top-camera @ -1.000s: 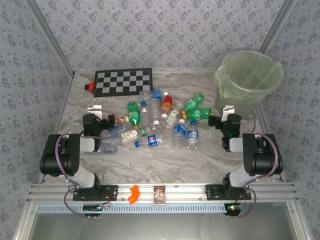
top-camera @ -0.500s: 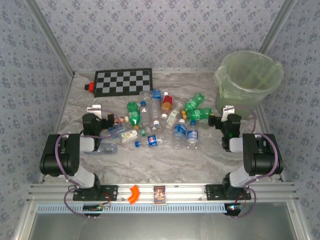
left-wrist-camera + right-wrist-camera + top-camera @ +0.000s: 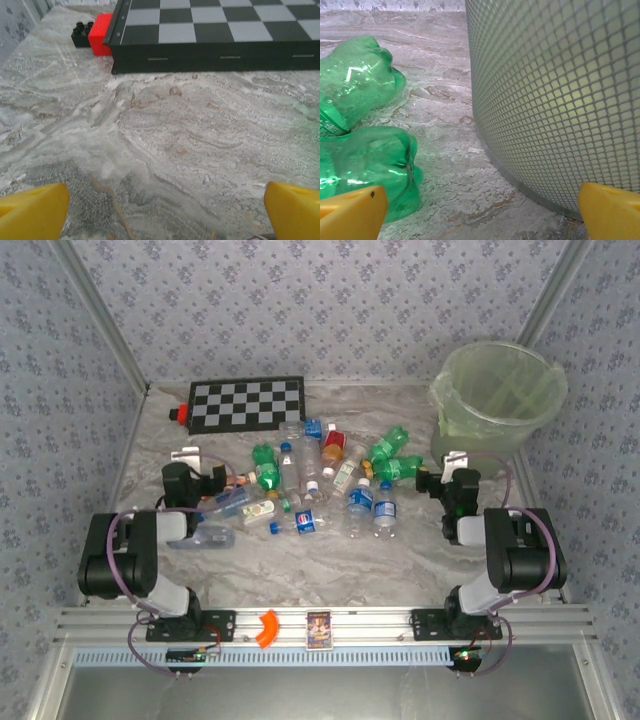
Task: Put the plastic bottles in the bin
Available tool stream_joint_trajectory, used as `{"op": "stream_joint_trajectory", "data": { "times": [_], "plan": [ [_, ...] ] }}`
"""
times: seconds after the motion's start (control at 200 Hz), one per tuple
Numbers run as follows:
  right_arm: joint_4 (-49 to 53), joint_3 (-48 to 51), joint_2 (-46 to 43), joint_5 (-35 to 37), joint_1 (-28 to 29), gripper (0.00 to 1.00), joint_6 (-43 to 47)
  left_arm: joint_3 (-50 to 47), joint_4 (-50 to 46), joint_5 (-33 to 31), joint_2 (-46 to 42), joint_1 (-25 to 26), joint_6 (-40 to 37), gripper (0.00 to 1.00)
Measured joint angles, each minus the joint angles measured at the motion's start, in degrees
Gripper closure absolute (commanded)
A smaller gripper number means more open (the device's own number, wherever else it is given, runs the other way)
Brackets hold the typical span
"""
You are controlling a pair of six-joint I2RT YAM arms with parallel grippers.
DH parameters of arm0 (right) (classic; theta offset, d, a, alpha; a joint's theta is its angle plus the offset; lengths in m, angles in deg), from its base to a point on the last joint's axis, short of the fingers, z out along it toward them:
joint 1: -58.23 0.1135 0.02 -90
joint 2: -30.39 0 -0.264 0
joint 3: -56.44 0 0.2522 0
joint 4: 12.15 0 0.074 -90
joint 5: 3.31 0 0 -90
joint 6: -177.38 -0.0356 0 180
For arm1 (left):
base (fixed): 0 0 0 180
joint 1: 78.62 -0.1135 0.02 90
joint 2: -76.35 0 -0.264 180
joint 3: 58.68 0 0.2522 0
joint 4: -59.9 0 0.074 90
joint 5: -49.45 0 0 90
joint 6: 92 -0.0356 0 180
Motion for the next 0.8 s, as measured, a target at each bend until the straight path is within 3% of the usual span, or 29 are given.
{"op": "stream_joint_trajectory", "data": {
  "times": [0.175,0.315,0.44,0.645,0.805],
  "plan": [
    [0.6,3.4,-8.3,5.7,3.9,0.01,0.7,10.8,-17.9,-6.4,-8.5,-0.2,3.6,0.0],
    [10.2,3.0,-19.4,8.6,4.1,0.0,-2.6,24.9,-36.4,-8.5,-11.1,-0.4,7.8,0.0],
    [20.0,2.7,-28.7,10.6,4.7,0.0,-5.7,27.8,-45.5,-9.7,-15.3,-0.4,14.0,0.0],
    [40.5,1.4,-48.4,12.3,3.3,0.0,-21.5,27.6,-55.4,-5.0,-22.2,-0.5,23.4,0.0],
    [50.0,-1.1,-55.8,5.5,-0.3,0.0,-28.5,27.3,-58.7,1.0,-26.1,0.3,29.3,0.0]
  ]
}}
